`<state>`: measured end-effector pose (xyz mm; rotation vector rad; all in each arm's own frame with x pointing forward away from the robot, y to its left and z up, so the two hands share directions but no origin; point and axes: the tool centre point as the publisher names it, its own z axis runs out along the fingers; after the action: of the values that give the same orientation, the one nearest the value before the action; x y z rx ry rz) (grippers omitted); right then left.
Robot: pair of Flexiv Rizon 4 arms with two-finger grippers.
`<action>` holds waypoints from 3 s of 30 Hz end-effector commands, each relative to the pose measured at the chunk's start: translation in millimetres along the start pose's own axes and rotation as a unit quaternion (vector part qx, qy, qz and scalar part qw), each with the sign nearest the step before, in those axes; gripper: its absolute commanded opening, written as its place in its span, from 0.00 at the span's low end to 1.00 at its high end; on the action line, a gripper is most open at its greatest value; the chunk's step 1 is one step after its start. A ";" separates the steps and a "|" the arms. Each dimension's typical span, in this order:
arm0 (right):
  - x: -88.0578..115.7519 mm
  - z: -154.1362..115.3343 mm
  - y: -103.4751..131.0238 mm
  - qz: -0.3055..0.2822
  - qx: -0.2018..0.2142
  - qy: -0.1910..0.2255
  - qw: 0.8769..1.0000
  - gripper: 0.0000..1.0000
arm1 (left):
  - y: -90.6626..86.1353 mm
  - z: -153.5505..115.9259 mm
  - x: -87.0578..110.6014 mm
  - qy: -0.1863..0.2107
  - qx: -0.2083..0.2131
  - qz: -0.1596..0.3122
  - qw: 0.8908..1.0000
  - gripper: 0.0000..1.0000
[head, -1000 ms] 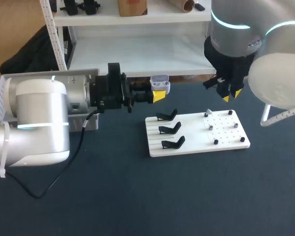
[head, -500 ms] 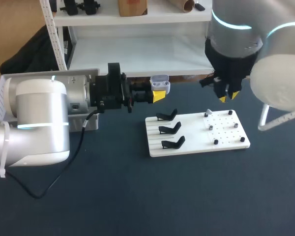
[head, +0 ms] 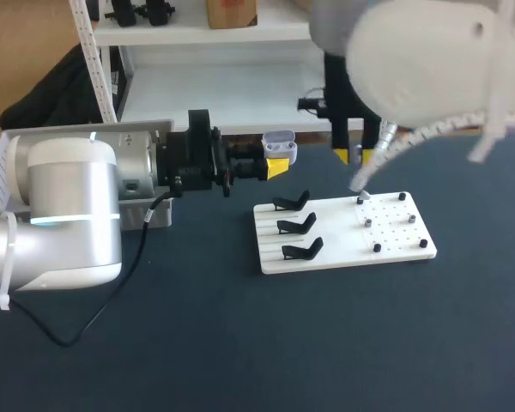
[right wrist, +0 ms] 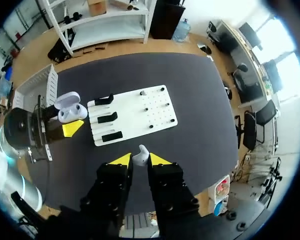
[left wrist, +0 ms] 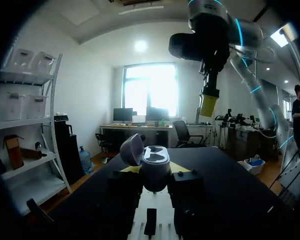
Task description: Pick up each earbud case from the left stands, insert the matching earbuds, close the lid, and place the case in the box.
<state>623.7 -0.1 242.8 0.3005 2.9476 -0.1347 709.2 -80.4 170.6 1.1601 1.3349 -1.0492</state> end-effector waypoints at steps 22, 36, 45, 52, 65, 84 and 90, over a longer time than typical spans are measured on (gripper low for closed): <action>-7.1 -5.6 53.2 0.039 -0.005 -0.043 0.998 0.00 | -0.9 -0.4 0.7 -0.002 -0.002 0.001 1.000 0.00; -33.7 -0.3 89.8 0.021 -0.026 -0.053 0.998 0.00 | -0.9 -0.4 0.7 -0.002 -0.002 0.001 1.000 0.00; -35.3 2.8 101.3 -0.008 -0.003 -0.058 0.998 0.00 | -0.9 -0.4 0.7 -0.002 -0.002 0.001 1.000 0.00; -37.1 5.9 100.6 -0.012 -0.001 -0.057 0.998 0.00 | -0.9 -0.4 0.7 -0.002 -0.002 0.001 1.000 0.00; -39.5 17.3 95.7 -0.023 0.012 -0.045 0.999 0.00 | -0.9 -0.4 0.7 -0.002 -0.002 0.001 1.000 0.00; -47.1 29.1 96.9 -0.032 0.019 -0.039 0.999 0.00 | -0.9 -0.4 0.7 -0.002 -0.002 0.001 1.000 0.00; -48.0 31.3 95.0 -0.030 0.020 -0.036 0.999 0.00 | -0.9 -0.4 0.7 -0.002 -0.002 0.001 1.000 0.00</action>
<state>693.7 80.6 214.3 0.2060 2.8842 -0.2054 709.2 -80.4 170.6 1.1601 1.3347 -1.0492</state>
